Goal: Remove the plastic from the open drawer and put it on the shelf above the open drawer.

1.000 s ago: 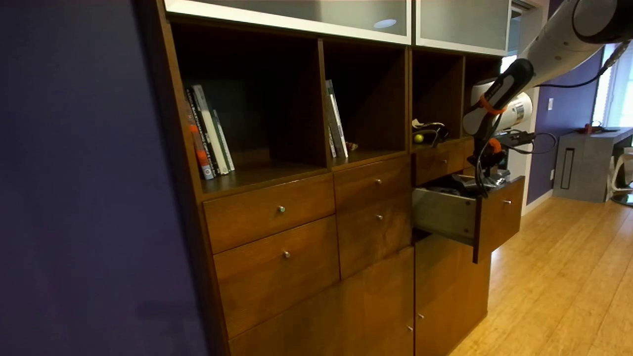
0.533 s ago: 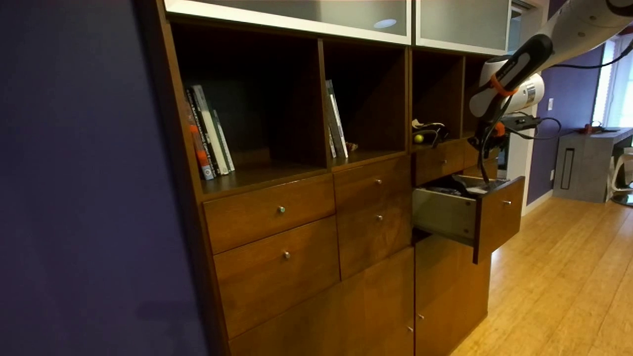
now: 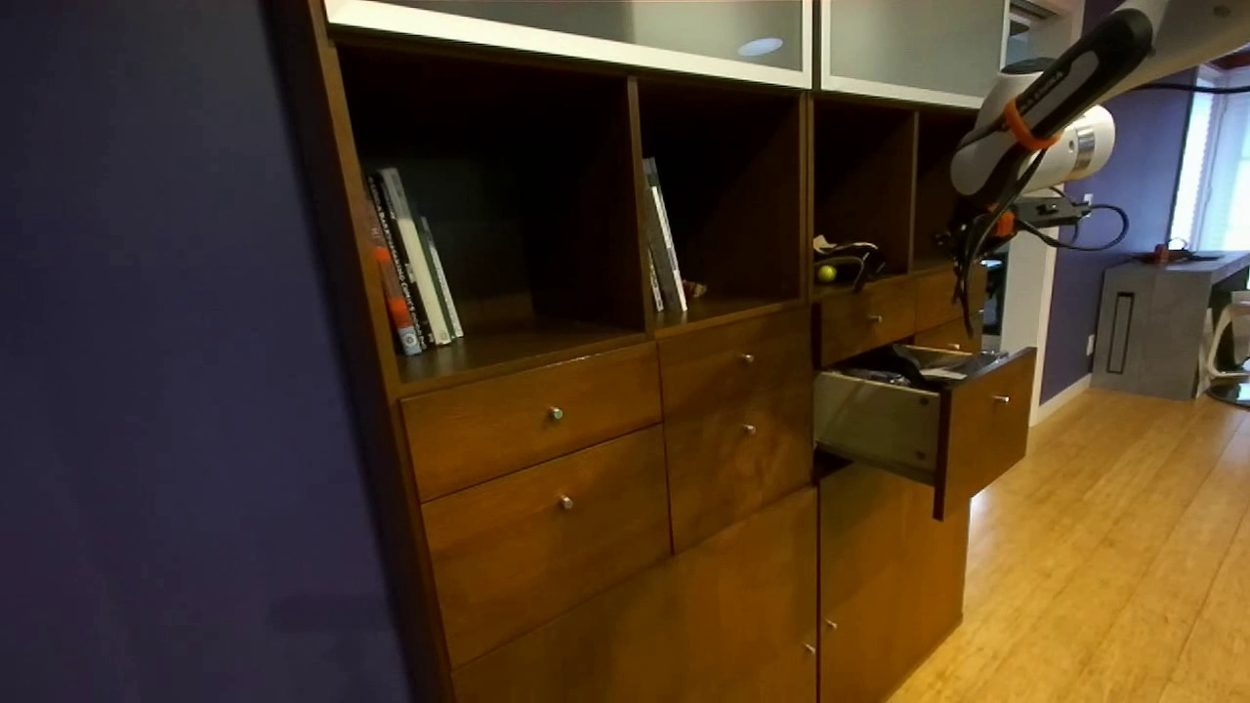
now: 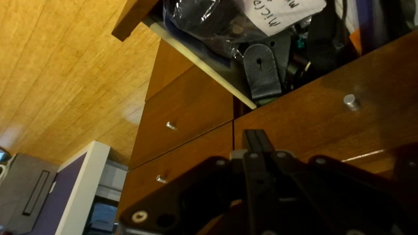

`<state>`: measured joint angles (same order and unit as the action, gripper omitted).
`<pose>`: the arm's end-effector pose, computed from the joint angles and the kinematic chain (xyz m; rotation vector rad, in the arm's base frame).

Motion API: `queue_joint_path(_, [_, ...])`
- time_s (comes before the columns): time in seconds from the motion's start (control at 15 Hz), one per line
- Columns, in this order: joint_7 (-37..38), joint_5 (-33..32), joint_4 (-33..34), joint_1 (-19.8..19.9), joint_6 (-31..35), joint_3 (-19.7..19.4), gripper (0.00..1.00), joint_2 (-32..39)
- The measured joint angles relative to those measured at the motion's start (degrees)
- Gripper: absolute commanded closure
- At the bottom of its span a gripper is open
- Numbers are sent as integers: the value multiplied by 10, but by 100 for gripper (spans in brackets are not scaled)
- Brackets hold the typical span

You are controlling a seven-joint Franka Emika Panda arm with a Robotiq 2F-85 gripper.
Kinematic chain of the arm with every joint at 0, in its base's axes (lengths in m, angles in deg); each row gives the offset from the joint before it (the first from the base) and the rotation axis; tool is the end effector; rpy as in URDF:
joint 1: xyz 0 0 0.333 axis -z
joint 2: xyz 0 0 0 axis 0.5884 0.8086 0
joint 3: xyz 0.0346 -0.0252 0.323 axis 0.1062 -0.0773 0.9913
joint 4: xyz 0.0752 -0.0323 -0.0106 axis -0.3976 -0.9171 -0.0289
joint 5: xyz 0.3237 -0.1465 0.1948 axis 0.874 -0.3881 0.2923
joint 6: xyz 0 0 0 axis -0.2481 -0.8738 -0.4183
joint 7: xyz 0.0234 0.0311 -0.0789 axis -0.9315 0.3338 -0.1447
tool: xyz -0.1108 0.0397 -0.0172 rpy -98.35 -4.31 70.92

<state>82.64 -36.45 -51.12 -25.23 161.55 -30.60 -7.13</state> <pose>0.5421 -0.2912 0.5026 2.6727 -0.7901 0.8321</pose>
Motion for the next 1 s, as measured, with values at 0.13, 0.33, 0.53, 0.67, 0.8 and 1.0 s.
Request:
queue_joint_path(0.13, [2, 2, -7, 2, -26, 3, 59, 1])
queue_joint_path(0.33, [12, 2, -12, 3, -48, 6, 39, 16])
queue_joint_path(0.53, [15, 2, -12, 4, -44, 6, 19, 45])
queue_joint_path(0.67, [15, 2, -10, 5, -30, 6, 6, 67])
queue_joint_path(0.8, [6, 5, -4, 7, -10, 6, 8, 90])
queue_joint_path(1.0, [-18, 23, 13, 16, 13, 6, 22, 121])
